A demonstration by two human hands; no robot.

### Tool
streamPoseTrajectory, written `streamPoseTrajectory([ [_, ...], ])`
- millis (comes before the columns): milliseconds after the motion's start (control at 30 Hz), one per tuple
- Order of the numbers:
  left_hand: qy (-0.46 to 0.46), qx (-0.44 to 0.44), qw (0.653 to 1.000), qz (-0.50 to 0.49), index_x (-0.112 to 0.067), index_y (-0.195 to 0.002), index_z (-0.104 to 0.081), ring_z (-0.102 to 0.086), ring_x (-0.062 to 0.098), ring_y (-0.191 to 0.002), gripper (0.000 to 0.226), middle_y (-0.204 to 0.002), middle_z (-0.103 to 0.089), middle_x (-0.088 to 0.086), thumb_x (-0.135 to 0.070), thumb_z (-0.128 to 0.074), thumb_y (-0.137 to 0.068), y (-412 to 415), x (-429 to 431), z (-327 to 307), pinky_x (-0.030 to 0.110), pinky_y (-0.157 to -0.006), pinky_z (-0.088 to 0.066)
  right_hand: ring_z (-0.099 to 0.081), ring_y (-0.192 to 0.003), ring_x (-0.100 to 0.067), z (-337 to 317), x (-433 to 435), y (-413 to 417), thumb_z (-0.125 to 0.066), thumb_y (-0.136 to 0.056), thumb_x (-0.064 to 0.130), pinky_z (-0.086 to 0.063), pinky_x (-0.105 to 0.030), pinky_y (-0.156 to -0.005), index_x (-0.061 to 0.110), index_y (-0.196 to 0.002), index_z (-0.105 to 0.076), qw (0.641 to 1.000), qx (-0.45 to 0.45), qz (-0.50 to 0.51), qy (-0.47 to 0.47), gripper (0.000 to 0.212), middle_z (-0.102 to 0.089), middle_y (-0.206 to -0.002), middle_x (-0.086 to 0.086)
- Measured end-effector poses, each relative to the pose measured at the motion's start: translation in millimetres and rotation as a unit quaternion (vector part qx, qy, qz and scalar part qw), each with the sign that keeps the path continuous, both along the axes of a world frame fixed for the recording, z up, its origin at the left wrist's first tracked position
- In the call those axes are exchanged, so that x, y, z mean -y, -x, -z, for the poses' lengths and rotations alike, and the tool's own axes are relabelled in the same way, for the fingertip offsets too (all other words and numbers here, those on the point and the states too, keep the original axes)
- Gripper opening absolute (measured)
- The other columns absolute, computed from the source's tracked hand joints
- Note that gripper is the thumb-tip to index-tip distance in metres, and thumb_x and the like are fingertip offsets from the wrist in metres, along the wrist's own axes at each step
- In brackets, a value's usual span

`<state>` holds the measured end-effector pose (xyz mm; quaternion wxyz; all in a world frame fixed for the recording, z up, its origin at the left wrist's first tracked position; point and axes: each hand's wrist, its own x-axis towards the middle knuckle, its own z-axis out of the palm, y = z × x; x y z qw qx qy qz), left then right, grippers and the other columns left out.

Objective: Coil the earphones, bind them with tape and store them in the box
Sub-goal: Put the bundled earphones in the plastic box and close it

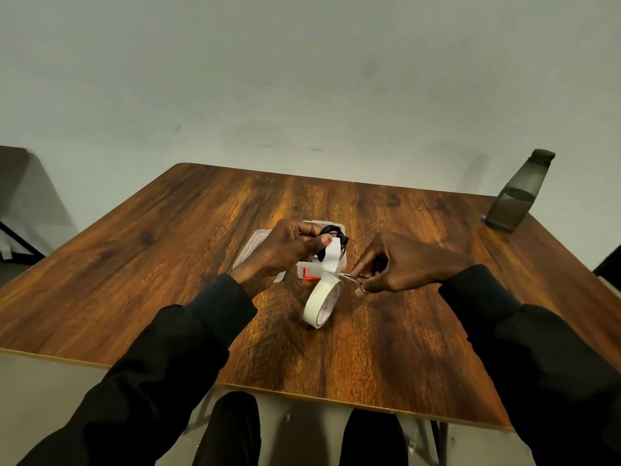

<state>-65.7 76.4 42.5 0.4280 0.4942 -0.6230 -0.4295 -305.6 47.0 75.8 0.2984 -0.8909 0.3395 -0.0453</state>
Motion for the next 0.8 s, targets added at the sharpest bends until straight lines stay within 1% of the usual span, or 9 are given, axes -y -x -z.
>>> streamPoseTrajectory([
  [67, 0.001, -0.003, 1.0, 0.0, 0.003, -0.107, -0.073, -0.061, -0.006, -0.06, 0.021, -0.093, -0.073, 0.005, -0.014, -0.063, -0.098, 0.6, 0.2, -0.1, 0.01, -0.056, -0.047, -0.062, -0.059, 0.0, -1.0, -1.1, -1.4, -0.08, -0.087, 0.022, -0.044, -0.013, -0.054, 0.013, -0.106, -0.08, 1.0, -0.004, 0.003, 0.012, 0.022, -0.071, -0.07, 0.022],
  [133, 0.0, -0.002, 1.0, 0.0, 0.003, -0.108, -0.073, -0.061, -0.006, -0.06, 0.022, -0.093, -0.074, 0.005, -0.014, -0.064, -0.098, 0.4, 0.8, -0.5, 0.01, -0.056, -0.047, -0.061, -0.059, 0.002, -1.4, -1.7, -2.7, -0.08, -0.087, 0.022, -0.043, -0.011, -0.052, 0.012, -0.107, -0.079, 1.0, -0.007, 0.003, 0.021, 0.023, -0.069, -0.068, 0.027],
  [167, 0.0, 0.0, 1.0, -0.001, 0.003, -0.108, -0.073, -0.061, -0.005, -0.06, 0.022, -0.094, -0.074, 0.006, -0.015, -0.064, -0.098, -0.2, 1.2, -0.7, 0.01, -0.056, -0.047, -0.062, -0.059, 0.002, -1.7, -1.8, -3.5, -0.079, -0.087, 0.021, -0.042, -0.01, -0.052, 0.012, -0.108, -0.079, 1.0, -0.008, 0.005, 0.024, 0.023, -0.07, -0.068, 0.026],
  [267, -0.002, 0.002, 1.0, -0.004, 0.003, -0.108, -0.073, -0.062, -0.005, -0.062, 0.022, -0.098, -0.074, 0.008, -0.015, -0.064, -0.098, -0.9, 0.4, -1.0, 0.012, -0.058, -0.047, -0.063, -0.06, 0.0, -2.3, -2.5, -4.0, -0.079, -0.087, 0.022, -0.044, -0.011, -0.053, 0.012, -0.108, -0.079, 0.999, -0.01, 0.009, 0.029, 0.024, -0.073, -0.075, 0.013],
  [333, -0.002, -0.002, 1.0, -0.005, 0.003, -0.107, -0.074, -0.062, -0.005, -0.062, 0.021, -0.096, -0.074, 0.006, -0.014, -0.064, -0.098, -0.4, -0.7, -1.7, 0.011, -0.058, -0.048, -0.062, -0.058, -0.001, -2.2, -2.4, -3.8, -0.079, -0.087, 0.023, -0.043, -0.011, -0.052, 0.012, -0.109, -0.079, 0.999, -0.012, 0.01, 0.029, 0.024, -0.073, -0.074, 0.009],
  [433, 0.001, -0.001, 1.0, -0.007, 0.001, -0.105, -0.074, -0.064, -0.005, -0.064, 0.019, -0.094, -0.074, 0.003, -0.014, -0.064, -0.098, 0.9, -1.5, -3.0, 0.009, -0.057, -0.048, -0.06, -0.056, 0.0, -1.9, -2.7, -3.4, -0.078, -0.088, 0.025, -0.042, -0.011, -0.051, 0.013, -0.109, -0.079, 0.999, -0.015, 0.012, 0.033, 0.024, -0.07, -0.066, 0.015],
  [533, 0.005, 0.007, 1.0, -0.01, 0.0, -0.104, -0.075, -0.066, 0.001, -0.071, 0.02, -0.1, -0.074, 0.007, -0.015, -0.065, -0.097, 2.4, -2.5, -3.5, 0.01, -0.058, -0.049, -0.061, -0.058, 0.001, -0.8, -3.9, -3.1, -0.076, -0.089, 0.029, -0.042, -0.011, -0.053, 0.015, -0.112, -0.078, 0.998, -0.036, 0.011, 0.042, 0.027, -0.068, -0.066, 0.016],
  [700, 0.005, 0.002, 1.0, -0.01, 0.004, -0.106, -0.074, -0.067, -0.004, -0.067, 0.021, -0.095, -0.075, 0.004, -0.014, -0.065, -0.097, 3.9, -3.4, -3.8, 0.01, -0.058, -0.049, -0.063, -0.063, 0.005, -0.2, -6.5, -2.7, -0.073, -0.092, 0.028, -0.044, -0.009, -0.056, 0.016, -0.111, -0.078, 0.998, -0.055, 0.0, 0.032, 0.023, -0.066, -0.065, 0.028],
  [800, 0.006, -0.001, 1.0, -0.01, -0.003, -0.1, -0.076, -0.069, 0.0, -0.072, 0.016, -0.095, -0.076, 0.004, -0.014, -0.066, -0.097, 4.2, -4.4, -4.7, 0.012, -0.06, -0.051, -0.063, -0.068, 0.007, -1.6, -10.2, -3.7, -0.073, -0.092, 0.03, -0.045, -0.01, -0.058, 0.018, -0.112, -0.078, 0.998, -0.055, -0.005, 0.04, 0.024, -0.066, -0.069, 0.025],
])
